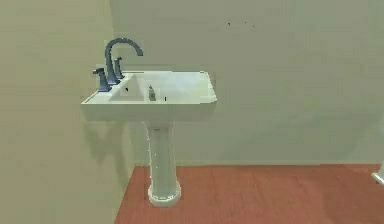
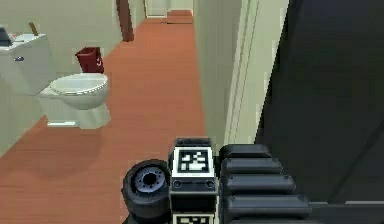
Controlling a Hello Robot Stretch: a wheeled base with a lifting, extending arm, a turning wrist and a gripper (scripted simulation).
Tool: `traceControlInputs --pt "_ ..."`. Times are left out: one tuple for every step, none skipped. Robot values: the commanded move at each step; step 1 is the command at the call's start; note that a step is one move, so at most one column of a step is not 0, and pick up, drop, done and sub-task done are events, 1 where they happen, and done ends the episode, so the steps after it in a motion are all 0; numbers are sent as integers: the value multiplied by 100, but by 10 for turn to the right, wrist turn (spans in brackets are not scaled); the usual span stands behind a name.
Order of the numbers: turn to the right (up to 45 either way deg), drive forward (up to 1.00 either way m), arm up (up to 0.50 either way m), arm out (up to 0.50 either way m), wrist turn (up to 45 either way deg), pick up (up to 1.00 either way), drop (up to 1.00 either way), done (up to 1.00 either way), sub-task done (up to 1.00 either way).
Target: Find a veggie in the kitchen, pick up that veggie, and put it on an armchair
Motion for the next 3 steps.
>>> traceControlInputs --pt "360 0 0 0 0 0 0 0 0" --pt "0 40 0 0 0 0 0 0 0" --pt "450 0 0 0 0 0 0 0 0"
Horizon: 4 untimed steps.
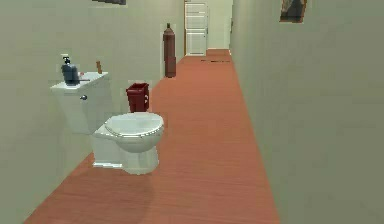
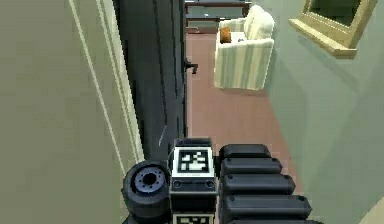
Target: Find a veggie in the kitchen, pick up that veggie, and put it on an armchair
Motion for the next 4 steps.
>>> traceControlInputs --pt "60 0 0 0 0 0 0 0 0" --pt "0 100 0 0 0 0 0 0 0" --pt "0 100 0 0 0 0 0 0 0" --pt "0 100 0 0 0 0 0 0 0"
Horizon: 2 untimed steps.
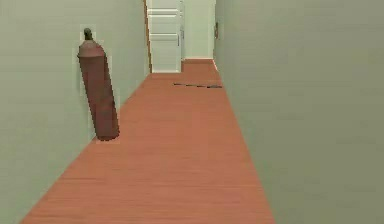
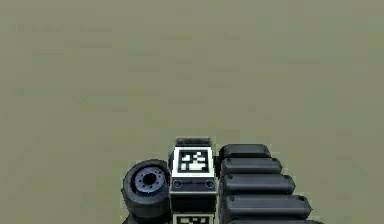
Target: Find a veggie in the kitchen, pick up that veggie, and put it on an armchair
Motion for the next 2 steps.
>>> traceControlInputs --pt "0 100 0 0 0 0 0 0 0" --pt "0 100 0 0 0 0 0 0 0"
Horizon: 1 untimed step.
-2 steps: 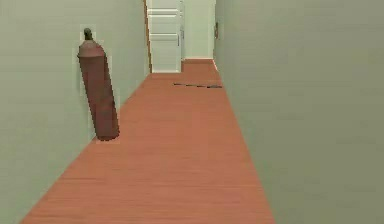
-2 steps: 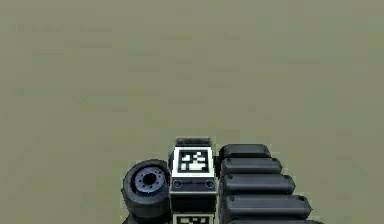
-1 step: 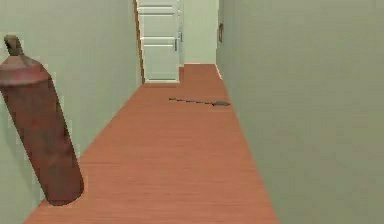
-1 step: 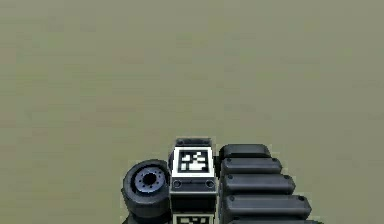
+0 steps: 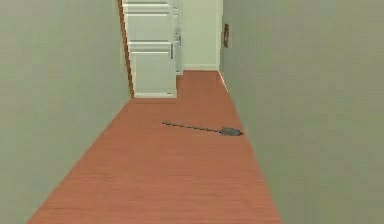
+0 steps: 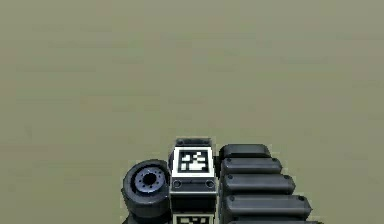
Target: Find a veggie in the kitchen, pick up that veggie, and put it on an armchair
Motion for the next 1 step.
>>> traceControlInputs --pt "0 100 0 0 0 0 0 0 0"
